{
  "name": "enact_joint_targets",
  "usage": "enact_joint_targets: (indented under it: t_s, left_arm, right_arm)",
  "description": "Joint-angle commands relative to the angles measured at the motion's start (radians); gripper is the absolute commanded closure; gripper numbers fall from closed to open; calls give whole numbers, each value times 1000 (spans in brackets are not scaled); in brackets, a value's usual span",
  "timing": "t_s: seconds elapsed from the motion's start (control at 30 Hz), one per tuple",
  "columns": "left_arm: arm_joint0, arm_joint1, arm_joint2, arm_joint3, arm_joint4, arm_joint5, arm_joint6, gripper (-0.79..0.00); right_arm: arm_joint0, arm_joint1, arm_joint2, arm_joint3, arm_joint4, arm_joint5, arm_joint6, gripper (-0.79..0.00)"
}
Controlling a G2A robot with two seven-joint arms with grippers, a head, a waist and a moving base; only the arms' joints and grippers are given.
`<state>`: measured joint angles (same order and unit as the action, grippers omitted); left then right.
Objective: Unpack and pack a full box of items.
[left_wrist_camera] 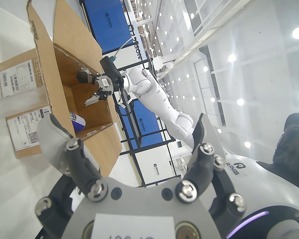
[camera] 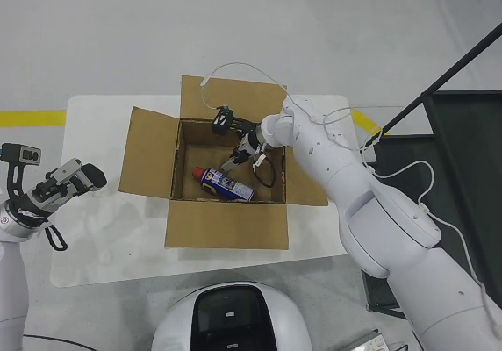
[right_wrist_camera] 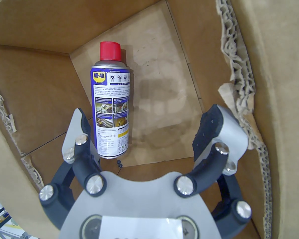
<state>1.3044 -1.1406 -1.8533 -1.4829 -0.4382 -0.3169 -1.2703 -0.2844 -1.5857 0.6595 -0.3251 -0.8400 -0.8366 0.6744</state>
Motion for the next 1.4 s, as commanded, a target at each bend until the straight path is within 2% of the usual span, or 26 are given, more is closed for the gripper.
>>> enact_joint_targets:
  t_s: [0.0,0.7,0.8,0.93,1.03,1.17,1.37]
  left_arm:
    - [0,0,0,0,0,0,0,-785]
    - [0,0,0,0,0,0,0,-785]
    - [0,0,0,0,0,0,0,-785]
    - [0,0,0,0,0,0,0,-785]
    - [0,0,0,0,0,0,0,-785]
    - [0,0,0,0,0,0,0,-785]
    - [0,0,0,0,0,0,0,-785]
  right_arm:
    - [0,0,0,0,0,0,0,-785]
    - [0,0,0,0,0,0,0,-785]
    - [-15,0,4,-34,13,-4,-4,-785]
    - [-35,-1,12,-104,57,12,57,-785]
    - [-52,-3,18,-154,93,69,118,-785]
    - [-81,-10,-16,-224,42,188,202,-785]
    - [-115,-21,-35,-250,38,263,253,-785]
